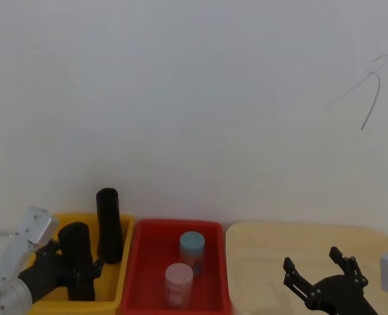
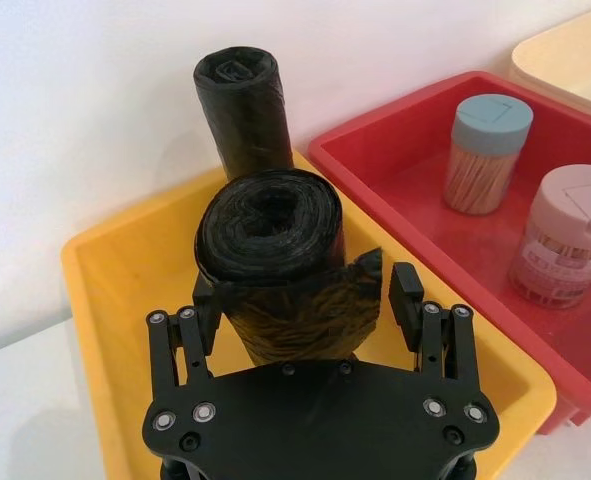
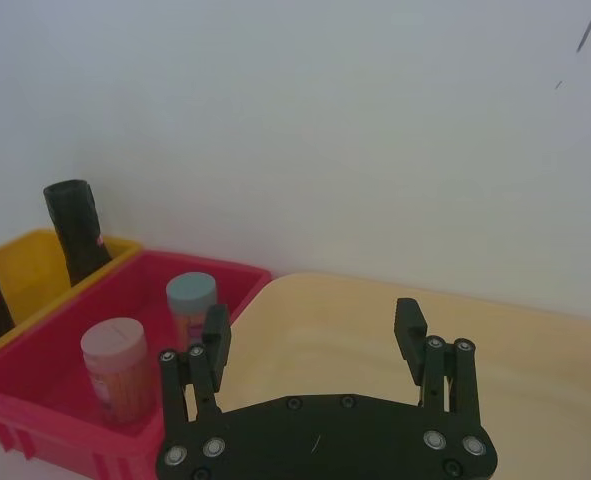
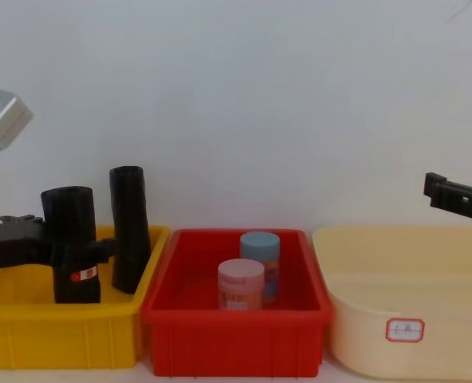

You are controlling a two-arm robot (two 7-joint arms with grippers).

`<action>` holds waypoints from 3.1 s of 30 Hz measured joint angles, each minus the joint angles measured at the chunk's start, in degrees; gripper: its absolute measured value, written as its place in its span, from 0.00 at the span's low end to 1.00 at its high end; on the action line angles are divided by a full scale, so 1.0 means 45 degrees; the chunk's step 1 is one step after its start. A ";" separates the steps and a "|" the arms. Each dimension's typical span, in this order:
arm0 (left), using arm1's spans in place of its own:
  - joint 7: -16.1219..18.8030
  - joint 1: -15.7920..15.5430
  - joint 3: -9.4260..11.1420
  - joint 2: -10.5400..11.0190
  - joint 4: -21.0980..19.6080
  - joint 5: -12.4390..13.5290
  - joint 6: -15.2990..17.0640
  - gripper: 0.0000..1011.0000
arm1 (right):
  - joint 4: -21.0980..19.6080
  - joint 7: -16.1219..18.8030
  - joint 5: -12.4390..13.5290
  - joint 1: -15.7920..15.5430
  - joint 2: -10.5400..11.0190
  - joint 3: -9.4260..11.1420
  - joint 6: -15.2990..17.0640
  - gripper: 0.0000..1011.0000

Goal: Pick up the garbage bag with the one hand and transfer it to the other hand.

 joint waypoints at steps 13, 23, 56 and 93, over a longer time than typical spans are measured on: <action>0.0296 -0.0268 0.0041 -0.0338 0.0443 0.0315 -0.0024 0.95 | 0.0000 0.0000 0.0000 0.0000 0.0000 0.0000 0.0000 0.99; 0.0387 -0.0356 0.0054 -0.0441 0.0575 0.0412 -0.0029 0.71 | 0.0000 0.0000 0.0000 0.0000 0.0000 0.0000 0.0000 0.99; -0.0561 -0.0204 -0.0782 0.0047 -0.1196 -0.0588 0.0657 0.44 | 0.0000 0.0000 0.0000 0.0000 0.0000 0.0000 0.0000 0.99; -0.1992 -0.1050 -0.0501 -0.0478 -0.3551 -0.3437 0.3535 0.44 | 0.0000 0.0000 0.0000 0.0000 0.0000 0.0000 0.0000 0.99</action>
